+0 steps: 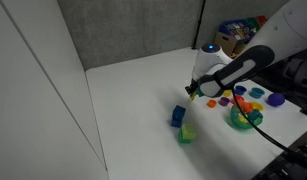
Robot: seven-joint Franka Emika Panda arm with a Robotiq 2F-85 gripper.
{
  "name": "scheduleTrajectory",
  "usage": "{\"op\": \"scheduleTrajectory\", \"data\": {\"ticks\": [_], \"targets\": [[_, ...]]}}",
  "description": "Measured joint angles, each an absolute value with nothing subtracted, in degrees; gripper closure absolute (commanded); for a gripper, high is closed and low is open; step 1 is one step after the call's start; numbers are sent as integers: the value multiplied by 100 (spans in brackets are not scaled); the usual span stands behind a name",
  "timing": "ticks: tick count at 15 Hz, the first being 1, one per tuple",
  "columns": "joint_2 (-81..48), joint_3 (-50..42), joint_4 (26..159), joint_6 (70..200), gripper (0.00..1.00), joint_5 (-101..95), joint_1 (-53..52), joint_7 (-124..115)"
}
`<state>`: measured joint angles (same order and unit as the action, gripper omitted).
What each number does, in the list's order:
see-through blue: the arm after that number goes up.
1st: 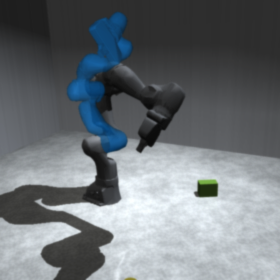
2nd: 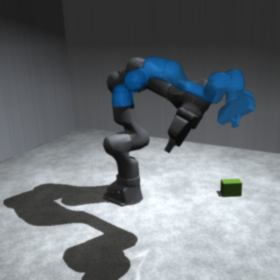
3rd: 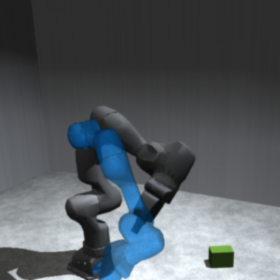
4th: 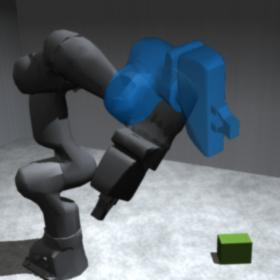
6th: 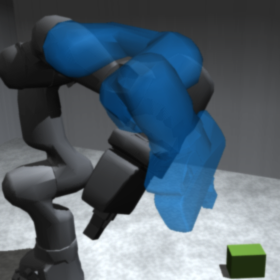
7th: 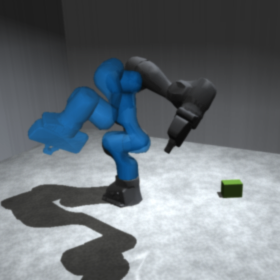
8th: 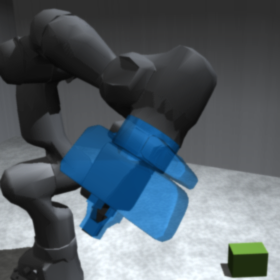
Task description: Pick up the yellow toy from the table and put it in the green bowl
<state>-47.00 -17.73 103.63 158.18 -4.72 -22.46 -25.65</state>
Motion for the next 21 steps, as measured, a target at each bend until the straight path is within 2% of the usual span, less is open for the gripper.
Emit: {"op": "scheduleTrajectory", "data": {"ticks": [10, 21], "targets": [[-3584, -1484, 10661, 14681, 84, -483, -1485, -2367], [-1633, -1050, 12645, 14351, 84, -618, -834, -2008]]}}
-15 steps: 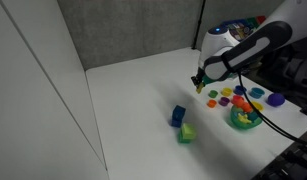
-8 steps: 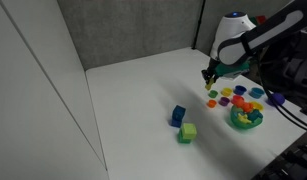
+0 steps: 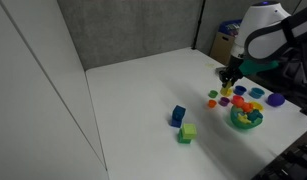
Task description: Pick up the yellow toy from the table and put it in the green bowl
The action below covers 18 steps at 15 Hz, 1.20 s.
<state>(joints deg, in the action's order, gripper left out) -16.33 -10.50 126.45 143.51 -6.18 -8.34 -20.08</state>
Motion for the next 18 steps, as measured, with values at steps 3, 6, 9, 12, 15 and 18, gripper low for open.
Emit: {"op": "scheduleTrajectory", "data": {"ticks": [3, 6, 9, 12, 15, 18], "targets": [[-1429, -1042, 13075, 14365, 84, -786, -727, -2011], [-1432, -1042, 13359, 14365, 84, -898, -568, -2012], [-1471, -1043, 13604, 14396, 84, -965, -413, -2012], [-1546, -1046, 13785, 14594, 84, -1001, -300, -2010], [-1631, -1079, 13892, 14842, 81, -1087, -255, -2010], [-1672, -1123, 13934, 14963, 34, -1108, -252, -2010]]}}
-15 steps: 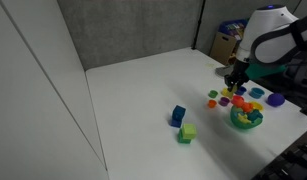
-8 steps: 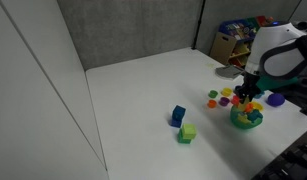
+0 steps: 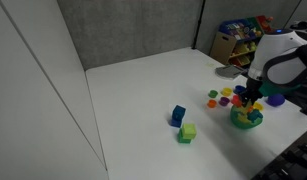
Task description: Pick up the yellow toy from the table and put it in the green bowl
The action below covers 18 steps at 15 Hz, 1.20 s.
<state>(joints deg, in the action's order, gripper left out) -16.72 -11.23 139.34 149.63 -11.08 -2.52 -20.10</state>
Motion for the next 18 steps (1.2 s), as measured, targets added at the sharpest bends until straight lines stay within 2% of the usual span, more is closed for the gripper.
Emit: {"op": "scheduleTrajectory", "data": {"ticks": [4, 5, 10, 18], "targets": [[-1634, -1155, 13932, 14977, 5, -1109, -244, -2009], [-1596, -1155, 13930, 14977, 0, -1109, -240, -2009], [-1262, -1150, 13877, 14801, 0, -1108, -227, -2007], [-538, -874, 13487, 13699, 0, -754, -100, -1562]]}}
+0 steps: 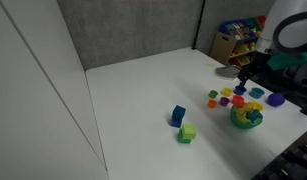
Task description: Pick up the yellow toy from the table and put it in the green bowl
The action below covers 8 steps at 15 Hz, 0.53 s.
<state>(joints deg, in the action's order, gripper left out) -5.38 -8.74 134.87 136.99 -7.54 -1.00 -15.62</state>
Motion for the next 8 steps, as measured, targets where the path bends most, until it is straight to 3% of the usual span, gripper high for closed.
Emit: {"op": "scheduleTrajectory", "data": {"ticks": [8], "targets": [[4, -619, 12602, 12057, 0, 307, 100, 103]]}}
